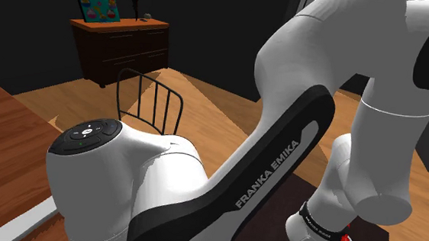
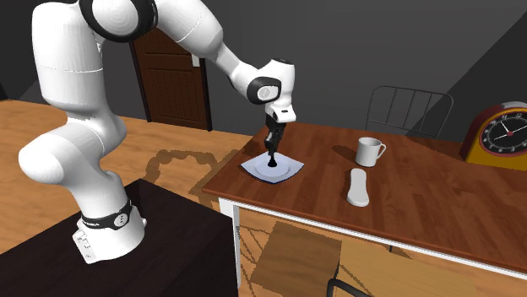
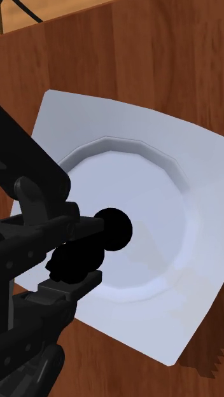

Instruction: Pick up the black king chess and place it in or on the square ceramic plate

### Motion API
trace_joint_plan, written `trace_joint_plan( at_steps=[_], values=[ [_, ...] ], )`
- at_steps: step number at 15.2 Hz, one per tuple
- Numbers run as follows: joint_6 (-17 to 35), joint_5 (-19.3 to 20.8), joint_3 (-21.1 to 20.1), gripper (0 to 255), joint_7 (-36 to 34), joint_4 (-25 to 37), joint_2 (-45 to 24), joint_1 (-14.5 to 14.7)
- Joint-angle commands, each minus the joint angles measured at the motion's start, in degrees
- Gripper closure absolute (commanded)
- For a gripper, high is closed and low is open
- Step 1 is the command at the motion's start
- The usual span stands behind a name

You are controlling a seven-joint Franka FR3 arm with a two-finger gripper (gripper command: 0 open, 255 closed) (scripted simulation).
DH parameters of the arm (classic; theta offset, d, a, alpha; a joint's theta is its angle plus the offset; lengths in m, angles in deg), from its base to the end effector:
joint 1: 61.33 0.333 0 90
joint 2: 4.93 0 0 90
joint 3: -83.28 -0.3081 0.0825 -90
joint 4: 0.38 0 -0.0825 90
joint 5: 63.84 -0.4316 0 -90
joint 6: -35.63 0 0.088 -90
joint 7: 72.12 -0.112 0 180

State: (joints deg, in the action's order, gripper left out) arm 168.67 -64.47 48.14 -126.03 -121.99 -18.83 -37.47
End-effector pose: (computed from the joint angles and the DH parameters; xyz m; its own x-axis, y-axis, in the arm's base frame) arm 0.3097 0.5159 0.2729 0.9903 0.0720 -0.1189 0.0621 -0.9944 -0.0851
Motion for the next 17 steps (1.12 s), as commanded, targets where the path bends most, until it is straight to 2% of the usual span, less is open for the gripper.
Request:
trace_joint_plan(
  at_steps=[1,2,7,11,17],
  values=[
    [0.0,0.0,0.0,255,0.0,0.0,0.0,0.0],
    [0.0,0.0,0.0,0,0.0,0.0,0.0,0.0],
    [0.0,0.0,0.0,0,0.0,0.0,0.0,0.0],
    [-6.8,-3.2,-0.8,0,2.2,2.6,4.8,-1.7],
    [-6.8,-3.2,-0.8,0,2.2,2.6,4.8,-1.6]
  ],
)
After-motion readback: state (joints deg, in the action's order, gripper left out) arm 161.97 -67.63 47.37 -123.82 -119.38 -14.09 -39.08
